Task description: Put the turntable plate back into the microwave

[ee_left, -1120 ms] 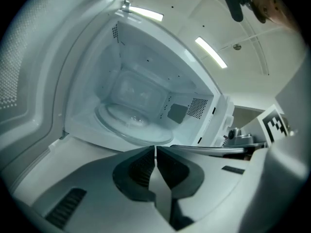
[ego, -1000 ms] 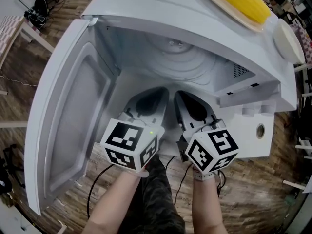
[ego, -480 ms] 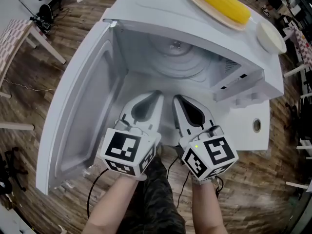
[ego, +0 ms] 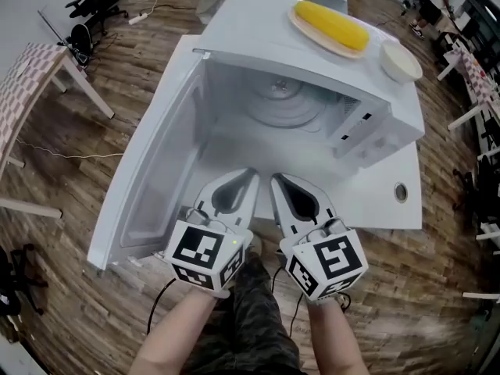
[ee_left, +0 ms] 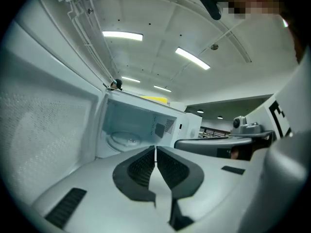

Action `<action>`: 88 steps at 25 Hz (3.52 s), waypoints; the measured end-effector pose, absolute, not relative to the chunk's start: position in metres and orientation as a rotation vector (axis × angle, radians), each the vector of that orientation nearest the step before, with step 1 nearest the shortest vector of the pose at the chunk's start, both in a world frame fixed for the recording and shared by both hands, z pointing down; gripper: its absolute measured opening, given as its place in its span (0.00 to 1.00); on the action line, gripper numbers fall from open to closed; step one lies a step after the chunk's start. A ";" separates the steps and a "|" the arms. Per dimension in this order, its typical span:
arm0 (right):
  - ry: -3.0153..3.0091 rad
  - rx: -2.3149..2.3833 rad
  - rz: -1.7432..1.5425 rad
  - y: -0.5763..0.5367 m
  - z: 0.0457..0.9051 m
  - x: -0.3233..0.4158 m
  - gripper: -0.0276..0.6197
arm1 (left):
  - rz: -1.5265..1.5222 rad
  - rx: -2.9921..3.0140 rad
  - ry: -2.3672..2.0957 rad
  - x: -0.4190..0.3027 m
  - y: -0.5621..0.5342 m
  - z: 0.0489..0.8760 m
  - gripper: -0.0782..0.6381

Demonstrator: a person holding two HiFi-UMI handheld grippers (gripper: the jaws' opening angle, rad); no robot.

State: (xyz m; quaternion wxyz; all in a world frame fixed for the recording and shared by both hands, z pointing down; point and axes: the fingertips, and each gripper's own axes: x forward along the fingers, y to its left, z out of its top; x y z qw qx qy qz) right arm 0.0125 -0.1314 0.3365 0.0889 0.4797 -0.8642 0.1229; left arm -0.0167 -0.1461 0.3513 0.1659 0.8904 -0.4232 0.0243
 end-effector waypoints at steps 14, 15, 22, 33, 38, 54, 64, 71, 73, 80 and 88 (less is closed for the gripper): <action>-2.549 1.379 0.292 -0.050 0.312 -0.005 0.07 | 0.087 2.603 -1.103 -0.032 -0.067 0.320 0.14; -2.546 1.377 0.292 -0.045 0.312 -0.004 0.08 | 0.092 2.606 -1.096 -0.031 -0.063 0.319 0.14; -2.527 1.373 0.317 -0.014 0.308 -0.002 0.08 | 0.093 2.592 -1.072 -0.037 -0.033 0.313 0.14; -2.537 1.305 0.309 0.024 0.301 -0.017 0.07 | 0.079 2.543 -1.045 -0.041 0.010 0.312 0.14; -2.542 1.289 0.287 0.032 0.295 -0.017 0.07 | 0.076 2.543 -1.024 -0.041 0.019 0.307 0.14; -2.549 1.321 0.290 0.060 0.288 -0.018 0.07 | 0.055 2.562 -1.039 -0.045 0.043 0.298 0.14; -2.555 1.331 0.283 0.070 0.281 -0.020 0.07 | 0.002 2.556 -1.051 -0.051 0.055 0.294 0.14; -2.559 1.351 0.254 0.074 0.275 -0.019 0.08 | -0.027 2.569 -1.052 -0.054 0.057 0.290 0.14; -2.556 1.355 0.257 0.077 0.276 -0.019 0.07 | -0.024 2.577 -1.050 -0.054 0.059 0.289 0.14; -2.548 1.340 0.249 0.083 0.276 -0.025 0.07 | -0.035 2.575 -1.056 -0.058 0.064 0.288 0.14; -2.547 1.329 0.260 0.092 0.281 -0.028 0.07 | -0.027 2.561 -1.038 -0.052 0.072 0.296 0.14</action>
